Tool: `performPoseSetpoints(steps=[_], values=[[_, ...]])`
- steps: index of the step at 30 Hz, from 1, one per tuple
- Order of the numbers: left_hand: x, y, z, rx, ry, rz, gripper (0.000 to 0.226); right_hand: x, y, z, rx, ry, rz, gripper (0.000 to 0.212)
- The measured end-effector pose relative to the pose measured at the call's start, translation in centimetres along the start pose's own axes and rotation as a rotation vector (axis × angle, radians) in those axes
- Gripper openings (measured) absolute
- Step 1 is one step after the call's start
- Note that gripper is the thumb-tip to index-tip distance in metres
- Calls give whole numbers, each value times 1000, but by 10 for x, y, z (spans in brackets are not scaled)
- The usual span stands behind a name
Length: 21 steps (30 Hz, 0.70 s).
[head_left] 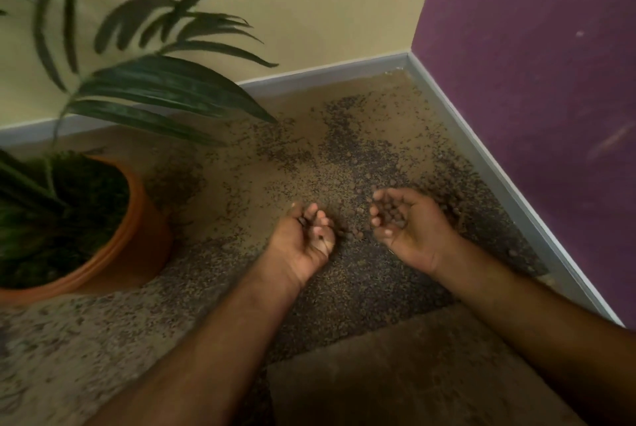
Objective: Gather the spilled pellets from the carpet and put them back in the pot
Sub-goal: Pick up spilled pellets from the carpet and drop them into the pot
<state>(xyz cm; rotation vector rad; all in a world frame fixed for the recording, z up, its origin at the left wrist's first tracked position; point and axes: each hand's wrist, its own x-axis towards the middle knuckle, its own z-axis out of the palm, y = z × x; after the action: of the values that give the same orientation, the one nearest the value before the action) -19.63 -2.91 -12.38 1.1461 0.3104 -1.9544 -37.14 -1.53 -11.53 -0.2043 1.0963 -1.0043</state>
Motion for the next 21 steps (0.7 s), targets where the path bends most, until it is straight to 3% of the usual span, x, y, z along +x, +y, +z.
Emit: performPoseSetpoints(steps=[2, 4, 8, 15, 18, 21], values=[[-10, 2, -1, 29, 67, 1, 45, -2, 6, 12, -184, 163, 82, 18], [-23, 5, -2, 143, 111, 2, 45, -6, 13, 27, -285, 217, 190, 21], [-58, 27, 3, 553, 105, 97, 48, -20, 15, 73, -395, 124, 224, 26], [-129, 83, -4, 851, 84, 231, 38, -46, -6, 173, -639, -47, 149, 28], [-156, 103, -23, 832, 70, 324, 34, -49, -5, 219, -723, -131, 125, 25], [-177, 124, -58, 644, 121, 439, 34, -45, 11, 254, -737, -213, 120, 24]])
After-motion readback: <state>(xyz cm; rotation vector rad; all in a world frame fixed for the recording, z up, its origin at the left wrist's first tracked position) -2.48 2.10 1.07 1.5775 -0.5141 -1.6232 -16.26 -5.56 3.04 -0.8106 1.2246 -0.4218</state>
